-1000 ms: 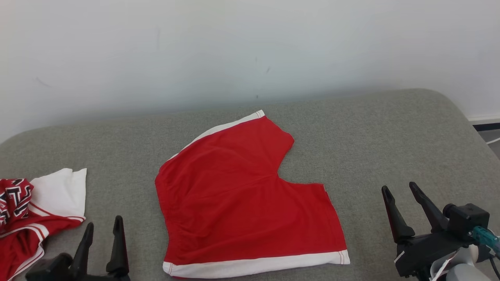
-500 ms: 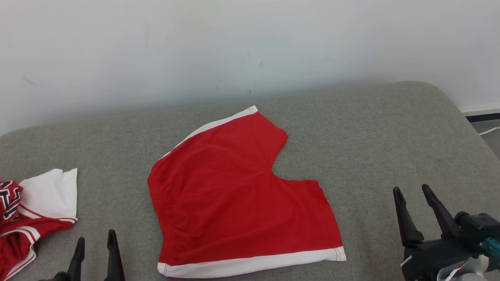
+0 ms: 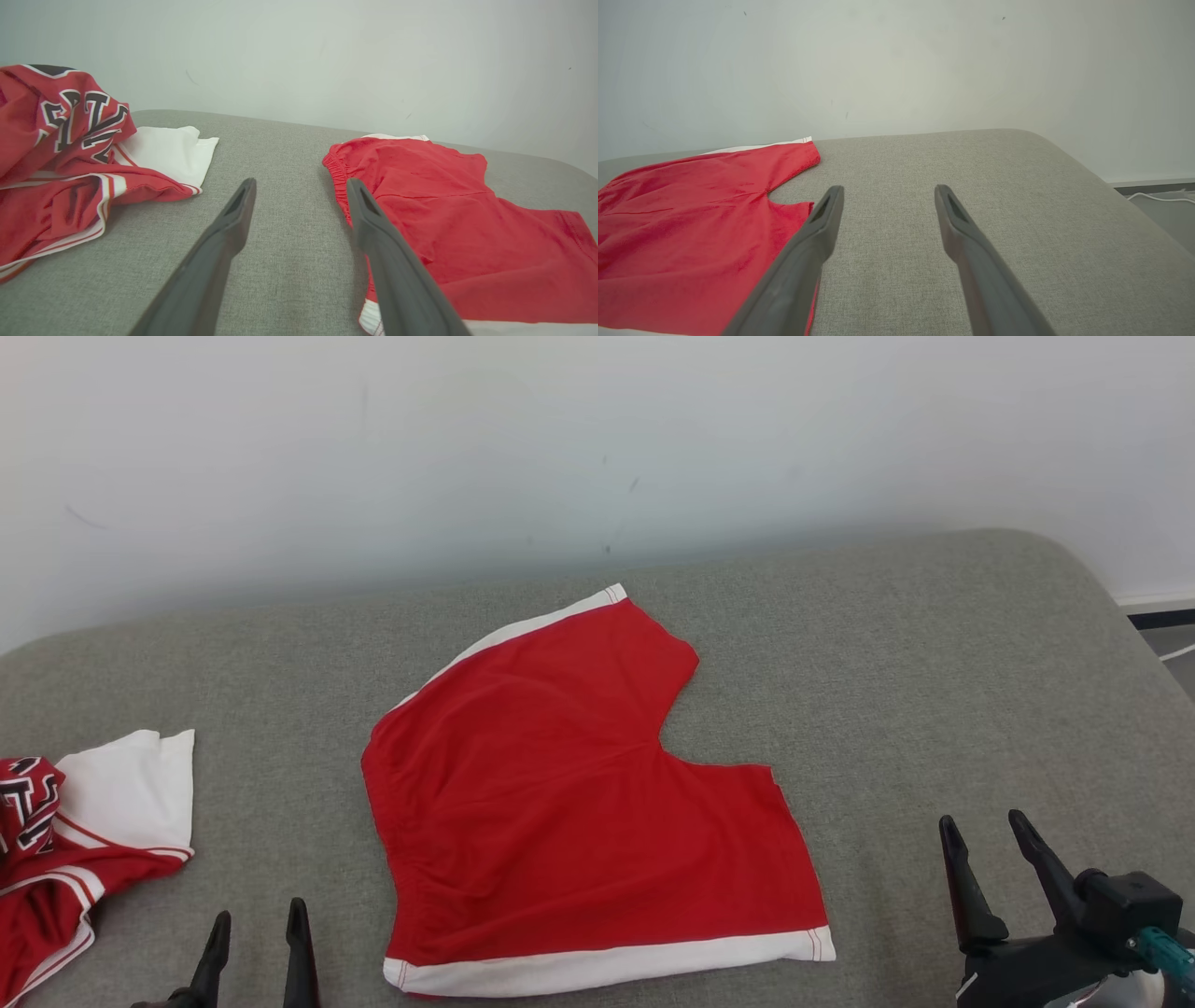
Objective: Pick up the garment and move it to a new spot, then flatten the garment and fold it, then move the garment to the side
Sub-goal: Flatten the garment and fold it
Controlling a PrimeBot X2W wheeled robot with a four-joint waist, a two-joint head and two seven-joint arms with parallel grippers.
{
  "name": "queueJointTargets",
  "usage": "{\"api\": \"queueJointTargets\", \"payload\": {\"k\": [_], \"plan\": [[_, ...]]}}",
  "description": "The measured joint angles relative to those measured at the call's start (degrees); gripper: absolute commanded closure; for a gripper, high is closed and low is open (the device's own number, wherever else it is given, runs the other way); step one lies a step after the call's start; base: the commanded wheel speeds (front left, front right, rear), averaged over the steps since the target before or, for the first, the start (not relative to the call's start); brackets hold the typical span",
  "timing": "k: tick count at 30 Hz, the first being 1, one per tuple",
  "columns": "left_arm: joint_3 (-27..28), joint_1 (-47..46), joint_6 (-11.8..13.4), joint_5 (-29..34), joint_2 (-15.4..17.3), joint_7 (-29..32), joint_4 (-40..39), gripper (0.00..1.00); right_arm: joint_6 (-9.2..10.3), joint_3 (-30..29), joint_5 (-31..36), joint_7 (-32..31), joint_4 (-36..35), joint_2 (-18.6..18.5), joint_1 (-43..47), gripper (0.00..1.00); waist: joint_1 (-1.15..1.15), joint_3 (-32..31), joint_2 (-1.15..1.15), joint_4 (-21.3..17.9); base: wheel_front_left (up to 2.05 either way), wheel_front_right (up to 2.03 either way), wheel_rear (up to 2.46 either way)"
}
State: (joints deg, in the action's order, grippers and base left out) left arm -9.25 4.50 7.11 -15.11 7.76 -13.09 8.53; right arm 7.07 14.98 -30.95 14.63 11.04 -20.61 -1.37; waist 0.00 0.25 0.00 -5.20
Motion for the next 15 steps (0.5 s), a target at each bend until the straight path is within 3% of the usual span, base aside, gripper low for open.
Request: {"api": "queueJointTargets", "payload": {"k": [15], "plan": [[-0.5, 0.0, 0.0, 0.5, -0.4, 2.5, 0.1, 0.0, 0.0, -0.1, 0.8, 0.0, 1.8, 0.9, 0.9, 0.0, 0.0, -0.6, 0.0, 0.6, 0.0, 0.0, 0.0]]}}
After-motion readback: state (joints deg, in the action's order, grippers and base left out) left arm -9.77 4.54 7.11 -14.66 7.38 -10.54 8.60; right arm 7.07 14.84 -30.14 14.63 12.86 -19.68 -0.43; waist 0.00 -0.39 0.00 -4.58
